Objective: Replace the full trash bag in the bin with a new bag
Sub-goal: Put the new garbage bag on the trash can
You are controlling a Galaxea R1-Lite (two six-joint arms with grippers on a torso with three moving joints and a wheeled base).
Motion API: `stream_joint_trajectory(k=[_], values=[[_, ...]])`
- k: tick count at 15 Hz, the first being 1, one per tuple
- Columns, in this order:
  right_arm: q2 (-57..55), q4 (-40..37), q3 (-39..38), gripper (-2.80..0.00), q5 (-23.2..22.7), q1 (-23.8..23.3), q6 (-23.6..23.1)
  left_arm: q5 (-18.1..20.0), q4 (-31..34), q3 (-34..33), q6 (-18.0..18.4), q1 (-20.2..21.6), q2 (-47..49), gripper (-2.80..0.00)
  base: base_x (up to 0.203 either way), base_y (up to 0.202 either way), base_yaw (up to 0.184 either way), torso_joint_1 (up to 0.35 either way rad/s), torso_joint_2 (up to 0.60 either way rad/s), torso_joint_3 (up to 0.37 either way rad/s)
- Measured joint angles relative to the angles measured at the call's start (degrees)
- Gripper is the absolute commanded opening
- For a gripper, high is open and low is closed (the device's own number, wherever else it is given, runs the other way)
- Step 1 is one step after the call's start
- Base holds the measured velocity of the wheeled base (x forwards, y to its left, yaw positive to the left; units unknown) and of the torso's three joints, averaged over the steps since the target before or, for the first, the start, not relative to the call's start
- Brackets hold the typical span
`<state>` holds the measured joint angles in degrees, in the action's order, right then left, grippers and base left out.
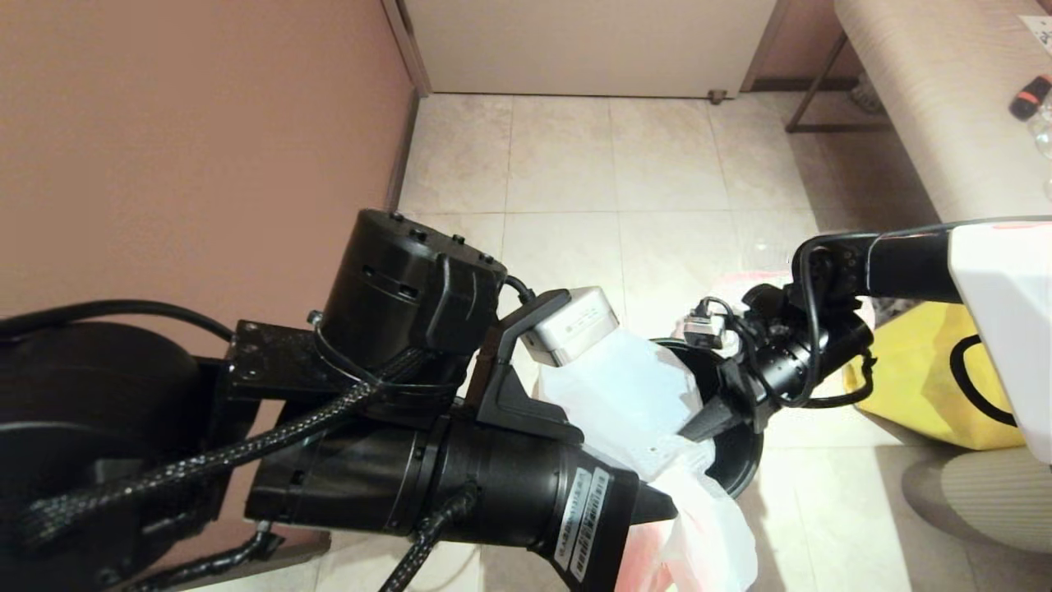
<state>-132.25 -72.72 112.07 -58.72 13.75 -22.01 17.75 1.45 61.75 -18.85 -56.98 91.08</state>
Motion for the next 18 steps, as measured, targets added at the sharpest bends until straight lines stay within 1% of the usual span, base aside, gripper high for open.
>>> stream_joint_trajectory(k=[3,5,7,9,11,13,14,15,17,18], values=[[-0.7,-0.2,-1.0,-2.80,0.2,-2.7,-0.2,-0.4,-4.6,-0.8,-0.5,1.1,1.2,-2.80,0.000,0.000,0.000,0.000,0.00,0.000],[-0.1,-0.2,-1.9,-2.80,0.1,-4.6,-0.1,-1.0,-7.5,-0.5,-0.5,1.1,2.5,-2.80,0.000,0.000,0.000,0.000,0.00,0.000],[2.0,-0.5,-3.0,-2.80,-1.4,-8.3,0.5,-1.5,-7.4,0.7,-0.5,0.0,3.2,-2.80,0.000,0.000,0.000,0.000,0.00,0.000],[5.9,-0.6,-6.7,-2.80,-3.1,-13.0,2.0,-4.6,-7.3,2.5,-0.4,-1.2,3.9,-2.80,0.000,0.000,0.000,0.000,0.00,0.000],[10.5,-0.5,-11.5,-2.80,-4.0,-18.1,3.6,-9.1,-7.1,5.3,-0.3,-1.9,5.4,-2.80,0.000,0.000,0.000,0.000,0.00,0.000],[14.2,0.1,-14.6,-2.80,-4.0,-21.9,8.2,-13.6,-6.4,9.6,-0.1,-2.6,7.6,-2.80,0.000,0.000,0.000,0.000,0.00,0.000],[15.5,1.2,-15.0,-2.80,-3.0,-23.4,10.6,-15.4,-5.4,12.3,0.0,-2.8,8.6,-2.80,0.000,0.000,0.000,0.000,0.00,0.000],[16.7,3.8,-14.9,-2.80,-0.4,-24.8,13.5,-17.1,-3.7,15.6,0.0,-3.1,9.7,-2.80,0.000,0.000,0.000,0.000,0.00,0.000],[18.5,12.8,-15.9,-2.80,7.7,-25.6,21.9,-19.3,0.6,22.2,0.1,-3.4,11.6,-2.80,0.000,0.000,0.000,0.000,0.00,0.000],[19.5,18.5,-18.4,-2.80,12.2,-25.1,26.0,-19.8,2.4,24.9,0.1,-3.5,12.4,-2.80,0.000,0.000,0.000,0.000,0.00,0.000]])
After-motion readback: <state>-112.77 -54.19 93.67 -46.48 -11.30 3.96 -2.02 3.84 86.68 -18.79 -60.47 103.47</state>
